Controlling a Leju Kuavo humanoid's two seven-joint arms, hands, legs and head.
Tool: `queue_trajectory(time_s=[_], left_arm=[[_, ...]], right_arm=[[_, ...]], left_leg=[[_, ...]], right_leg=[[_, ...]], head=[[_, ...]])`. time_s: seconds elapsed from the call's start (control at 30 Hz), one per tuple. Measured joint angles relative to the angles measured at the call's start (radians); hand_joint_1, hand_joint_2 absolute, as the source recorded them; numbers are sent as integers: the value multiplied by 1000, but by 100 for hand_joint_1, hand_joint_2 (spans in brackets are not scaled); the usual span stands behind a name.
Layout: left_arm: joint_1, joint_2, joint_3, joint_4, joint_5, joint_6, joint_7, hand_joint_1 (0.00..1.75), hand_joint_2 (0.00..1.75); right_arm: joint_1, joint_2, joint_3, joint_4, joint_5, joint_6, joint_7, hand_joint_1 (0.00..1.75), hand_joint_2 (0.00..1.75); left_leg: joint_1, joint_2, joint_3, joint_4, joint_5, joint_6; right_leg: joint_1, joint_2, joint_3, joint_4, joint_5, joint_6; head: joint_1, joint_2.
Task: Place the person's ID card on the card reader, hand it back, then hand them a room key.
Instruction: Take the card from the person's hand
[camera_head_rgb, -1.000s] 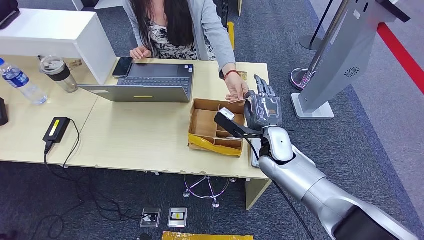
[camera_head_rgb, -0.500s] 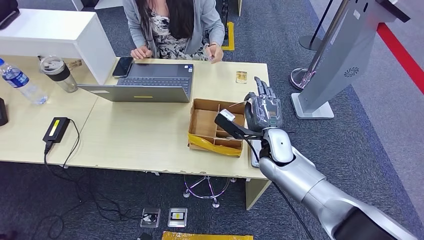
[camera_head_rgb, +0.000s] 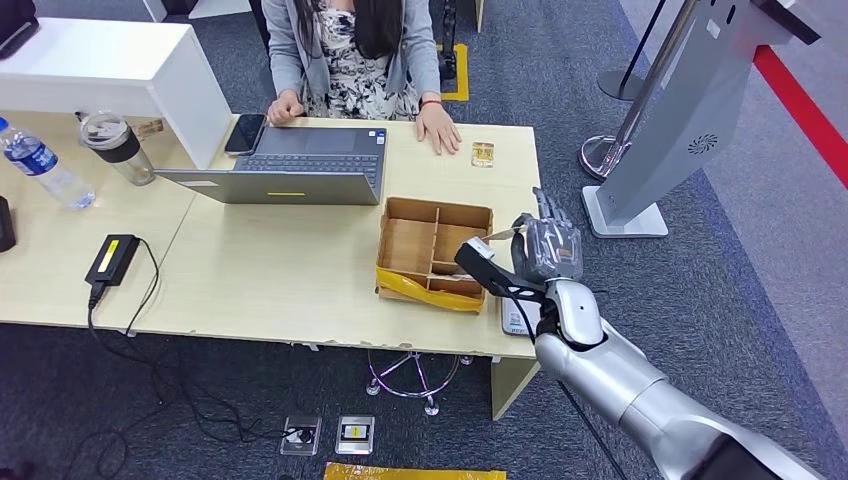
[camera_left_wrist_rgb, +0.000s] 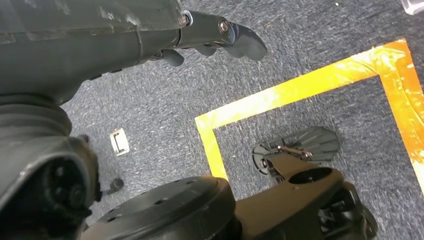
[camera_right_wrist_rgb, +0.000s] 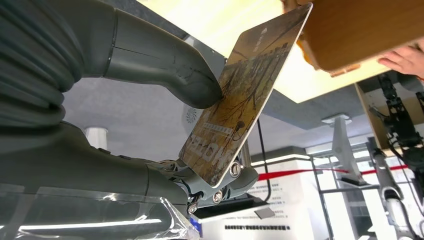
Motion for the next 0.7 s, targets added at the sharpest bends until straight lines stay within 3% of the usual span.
queue_trajectory(time_s=[0.7], left_arm=[[23,1,2,0,41,43,-9,0,0]], right_arm=[[158,-116,-23,-155,16,-19,47,175,175]], left_leg=[[0,0,0,0,0,0]], right_leg=[[0,0,0,0,0,0]], head=[[0,0]])
